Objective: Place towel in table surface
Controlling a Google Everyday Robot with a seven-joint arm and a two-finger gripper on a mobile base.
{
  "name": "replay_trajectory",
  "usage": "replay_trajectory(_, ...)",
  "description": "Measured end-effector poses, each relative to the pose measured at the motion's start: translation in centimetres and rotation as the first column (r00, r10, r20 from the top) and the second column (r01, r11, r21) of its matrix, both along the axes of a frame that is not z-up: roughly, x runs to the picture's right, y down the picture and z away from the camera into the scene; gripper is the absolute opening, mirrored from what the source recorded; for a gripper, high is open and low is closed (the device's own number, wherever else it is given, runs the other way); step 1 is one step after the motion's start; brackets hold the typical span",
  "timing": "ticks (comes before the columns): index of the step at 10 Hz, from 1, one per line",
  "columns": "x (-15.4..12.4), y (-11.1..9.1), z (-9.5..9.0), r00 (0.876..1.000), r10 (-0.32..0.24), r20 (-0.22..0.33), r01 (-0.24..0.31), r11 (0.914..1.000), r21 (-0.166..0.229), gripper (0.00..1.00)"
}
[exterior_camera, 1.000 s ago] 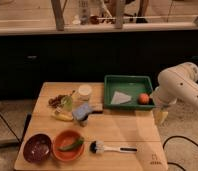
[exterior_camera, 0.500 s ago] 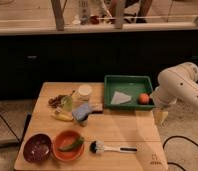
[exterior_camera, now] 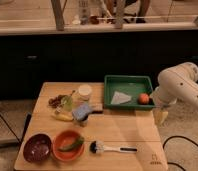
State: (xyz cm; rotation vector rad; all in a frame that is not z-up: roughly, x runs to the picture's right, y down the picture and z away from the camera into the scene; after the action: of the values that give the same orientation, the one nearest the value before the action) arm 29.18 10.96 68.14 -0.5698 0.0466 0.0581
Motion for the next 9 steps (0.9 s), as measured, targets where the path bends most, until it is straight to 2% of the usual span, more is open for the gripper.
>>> replay_trajectory(2,0.0,-0.1,0.3,1.0,-0.004,-0.001,0.004,1.0,0.002,0.8)
replay_trajectory(5,-1.4,-1.6,3.1,1.0,-0.027,0.013,0.027,0.9996,0.009,0.8)
replay_trajectory(9,-2.1,-1.9,4.8,0.998,-0.051,0.031,0.051,0.9986,0.014,0.8)
